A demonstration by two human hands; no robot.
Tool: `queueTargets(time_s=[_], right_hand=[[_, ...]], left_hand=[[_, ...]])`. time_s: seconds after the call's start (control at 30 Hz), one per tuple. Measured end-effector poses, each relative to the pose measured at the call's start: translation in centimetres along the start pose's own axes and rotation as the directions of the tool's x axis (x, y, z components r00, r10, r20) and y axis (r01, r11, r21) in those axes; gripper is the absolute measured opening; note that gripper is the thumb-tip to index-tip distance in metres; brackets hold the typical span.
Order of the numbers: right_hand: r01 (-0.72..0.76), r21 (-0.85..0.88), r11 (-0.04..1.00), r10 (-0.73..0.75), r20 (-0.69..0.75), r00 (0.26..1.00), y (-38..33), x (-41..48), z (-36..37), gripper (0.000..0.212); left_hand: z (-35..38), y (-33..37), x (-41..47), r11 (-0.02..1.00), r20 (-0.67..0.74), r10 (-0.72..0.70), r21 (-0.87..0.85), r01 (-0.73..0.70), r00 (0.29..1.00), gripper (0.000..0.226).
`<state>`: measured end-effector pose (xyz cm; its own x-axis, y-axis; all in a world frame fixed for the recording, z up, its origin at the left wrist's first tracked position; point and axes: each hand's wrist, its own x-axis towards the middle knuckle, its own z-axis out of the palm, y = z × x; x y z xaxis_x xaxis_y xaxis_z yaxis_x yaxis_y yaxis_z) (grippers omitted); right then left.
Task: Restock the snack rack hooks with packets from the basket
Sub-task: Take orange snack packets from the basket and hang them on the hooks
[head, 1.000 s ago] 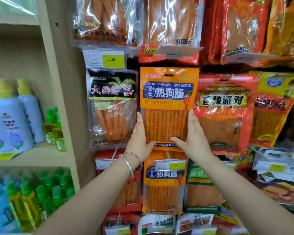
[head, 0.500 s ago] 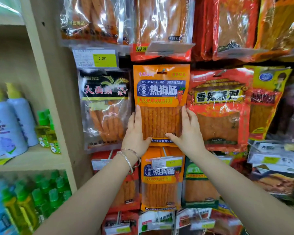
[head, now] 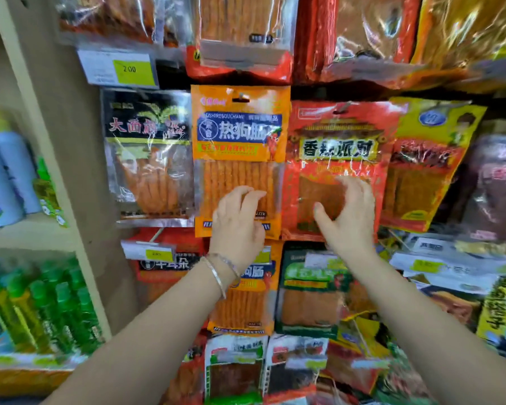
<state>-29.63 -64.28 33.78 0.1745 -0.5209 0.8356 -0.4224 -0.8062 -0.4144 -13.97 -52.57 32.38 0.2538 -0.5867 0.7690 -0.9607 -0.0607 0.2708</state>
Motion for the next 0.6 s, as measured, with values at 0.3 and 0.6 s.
queueTargets(time_s=[0.3, 0.6], right_hand=[[-0.325, 0.327, 0.887, 0.326, 0.053, 0.944, 5.6, 8.1, -3.2, 0.06], [-0.47, 0.592, 0.655, 0.45, 0.194, 0.872, 6.9, 12.2, -2.2, 0.033]], left_hand=[[2.2, 5.5, 4.7, 0.952, -0.025, -0.109, -0.29, 0.097, 0.994, 0.055], [3.5, 5.6, 6.1, 0.849, 0.025, -0.349, -0.416, 0.327, 0.937, 0.056]])
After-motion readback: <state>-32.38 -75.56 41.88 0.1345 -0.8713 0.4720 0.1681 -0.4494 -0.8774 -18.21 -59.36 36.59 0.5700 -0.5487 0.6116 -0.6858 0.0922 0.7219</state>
